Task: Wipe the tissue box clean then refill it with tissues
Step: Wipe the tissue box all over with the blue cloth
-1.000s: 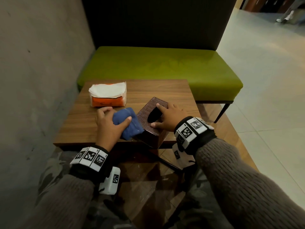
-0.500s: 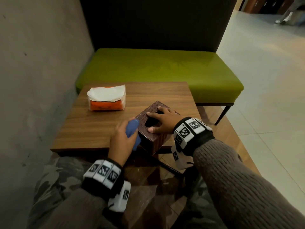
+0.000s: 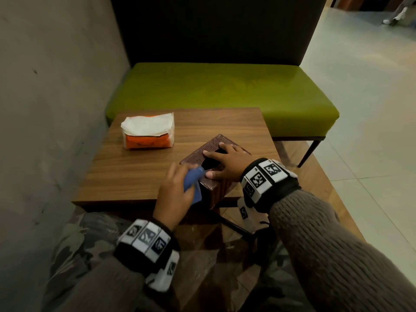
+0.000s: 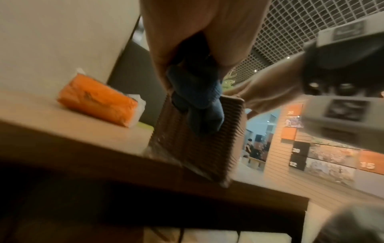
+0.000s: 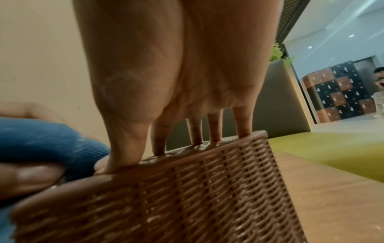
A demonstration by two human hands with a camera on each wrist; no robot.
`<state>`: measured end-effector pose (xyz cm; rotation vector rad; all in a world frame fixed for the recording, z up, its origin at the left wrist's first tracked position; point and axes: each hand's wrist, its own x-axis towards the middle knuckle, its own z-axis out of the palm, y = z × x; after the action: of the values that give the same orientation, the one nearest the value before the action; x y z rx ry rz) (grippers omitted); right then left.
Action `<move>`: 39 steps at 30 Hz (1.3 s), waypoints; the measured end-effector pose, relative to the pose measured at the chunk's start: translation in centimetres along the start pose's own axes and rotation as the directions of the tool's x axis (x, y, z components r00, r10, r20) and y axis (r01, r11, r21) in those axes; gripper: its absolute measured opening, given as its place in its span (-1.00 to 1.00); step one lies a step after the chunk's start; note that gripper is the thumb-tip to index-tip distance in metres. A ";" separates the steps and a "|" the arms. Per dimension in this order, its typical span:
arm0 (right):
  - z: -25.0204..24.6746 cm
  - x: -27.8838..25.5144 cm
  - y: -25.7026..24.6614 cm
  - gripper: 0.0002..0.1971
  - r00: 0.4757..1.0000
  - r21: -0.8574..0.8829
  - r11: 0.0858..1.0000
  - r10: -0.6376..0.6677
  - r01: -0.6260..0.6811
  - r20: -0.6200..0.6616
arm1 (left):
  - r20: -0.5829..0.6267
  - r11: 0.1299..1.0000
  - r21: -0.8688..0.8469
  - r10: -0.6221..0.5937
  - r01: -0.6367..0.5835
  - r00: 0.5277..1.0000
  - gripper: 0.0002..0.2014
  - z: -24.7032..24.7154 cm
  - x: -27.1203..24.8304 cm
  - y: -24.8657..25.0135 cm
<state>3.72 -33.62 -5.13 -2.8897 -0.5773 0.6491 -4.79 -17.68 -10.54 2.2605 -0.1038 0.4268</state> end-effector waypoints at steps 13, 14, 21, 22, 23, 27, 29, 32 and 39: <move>0.4 0.4 0.0 -0.44 0.997 -0.002 0.999 0.034 -0.035 -0.063 | -0.112 0.997 -0.033 -0.078 0.075 0.991 -0.82 -0.2 1.7 -0.3; 0.5 0.3 -0.1 -0.44 0.997 0.001 0.999 0.037 -0.037 -0.071 | -0.126 0.996 -0.041 -0.082 0.077 0.989 -0.83 -0.2 1.8 -0.3; 0.4 0.1 0.0 -0.44 0.997 0.007 1.000 0.025 -0.024 -0.073 | 0.034 0.995 -0.102 0.024 -0.020 0.999 -0.76 -0.1 -1.2 0.8; 0.4 0.1 -0.1 -0.44 0.997 0.009 1.000 0.025 -0.025 -0.073 | -0.028 0.994 -0.107 -0.033 0.030 0.999 -0.77 -0.2 -0.1 0.4; 0.4 0.1 -0.1 -0.44 0.997 0.013 1.000 0.027 -0.026 -0.072 | -0.085 0.992 -0.104 -0.086 0.077 0.993 -0.78 -0.4 0.8 0.2; 0.3 0.1 0.0 -0.44 0.997 0.017 0.999 0.030 -0.029 -0.069 | -0.014 0.996 -0.077 -0.055 0.054 0.998 -0.76 0.4 -1.4 1.4; 0.3 0.1 0.0 -0.44 0.997 0.017 1.000 0.027 -0.026 -0.070 | 0.091 0.998 -0.025 0.064 -0.062 0.994 -0.71 0.8 -3.7 2.3; 0.5 0.2 -0.1 -0.44 0.996 0.006 1.000 0.025 -0.024 -0.080 | 0.077 0.999 0.008 0.051 -0.052 0.996 -0.72 0.1 -2.2 1.5; 0.2 0.3 0.0 -0.43 0.995 -0.004 1.000 0.026 -0.027 -0.095 | 0.153 0.952 0.239 0.158 -0.191 0.976 -0.66 0.0 -1.7 2.6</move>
<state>3.83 -33.47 -5.40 -2.9189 -0.5298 0.5109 -6.93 -19.45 -9.26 2.5423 -0.3381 0.4006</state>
